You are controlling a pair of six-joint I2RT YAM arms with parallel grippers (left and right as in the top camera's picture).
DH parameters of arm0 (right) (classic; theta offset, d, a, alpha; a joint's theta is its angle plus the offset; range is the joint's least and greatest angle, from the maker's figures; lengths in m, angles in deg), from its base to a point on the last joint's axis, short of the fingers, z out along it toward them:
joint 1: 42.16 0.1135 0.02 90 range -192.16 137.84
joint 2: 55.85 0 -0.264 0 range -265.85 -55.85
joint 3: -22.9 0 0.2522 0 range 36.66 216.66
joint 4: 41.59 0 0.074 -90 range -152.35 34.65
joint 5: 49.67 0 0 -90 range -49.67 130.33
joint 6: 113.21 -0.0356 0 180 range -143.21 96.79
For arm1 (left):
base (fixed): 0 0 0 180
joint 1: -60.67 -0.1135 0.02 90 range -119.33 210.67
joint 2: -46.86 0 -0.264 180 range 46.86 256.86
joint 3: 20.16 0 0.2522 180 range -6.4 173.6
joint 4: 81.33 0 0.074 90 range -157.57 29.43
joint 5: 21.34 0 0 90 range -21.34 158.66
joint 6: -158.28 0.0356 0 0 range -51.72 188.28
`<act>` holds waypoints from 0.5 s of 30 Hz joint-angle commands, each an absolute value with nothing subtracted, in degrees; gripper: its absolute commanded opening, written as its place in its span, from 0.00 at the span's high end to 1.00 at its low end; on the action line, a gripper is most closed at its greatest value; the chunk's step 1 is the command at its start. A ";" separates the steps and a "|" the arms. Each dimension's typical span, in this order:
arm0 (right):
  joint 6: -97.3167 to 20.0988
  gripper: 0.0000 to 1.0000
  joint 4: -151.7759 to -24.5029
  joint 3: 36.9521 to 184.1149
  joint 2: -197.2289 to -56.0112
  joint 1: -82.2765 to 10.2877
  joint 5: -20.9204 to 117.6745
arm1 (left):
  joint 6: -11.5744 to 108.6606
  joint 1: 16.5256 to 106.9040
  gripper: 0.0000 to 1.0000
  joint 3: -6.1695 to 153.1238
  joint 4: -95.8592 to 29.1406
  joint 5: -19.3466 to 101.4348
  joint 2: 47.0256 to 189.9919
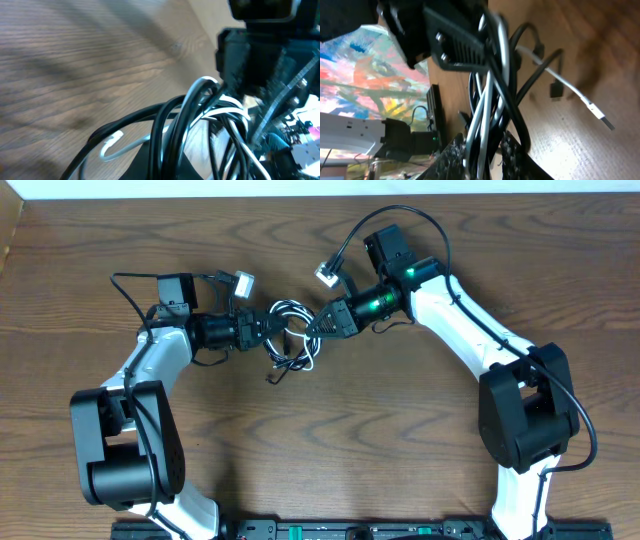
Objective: Untangle cables
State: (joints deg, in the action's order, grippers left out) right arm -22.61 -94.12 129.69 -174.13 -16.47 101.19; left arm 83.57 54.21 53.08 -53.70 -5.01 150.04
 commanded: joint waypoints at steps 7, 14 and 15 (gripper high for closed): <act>-25.36 0.76 -93.96 129.54 -174.28 -14.65 92.67 | 86.72 54.03 0.92 52.41 -53.52 -11.50 149.43; -33.87 0.70 -93.55 129.54 -174.32 -10.70 68.08 | 86.72 54.03 0.93 52.41 -53.52 -11.52 149.43; -34.92 0.70 -93.02 129.54 -174.37 -9.84 63.93 | 86.72 54.03 0.93 52.41 -53.54 -11.54 149.43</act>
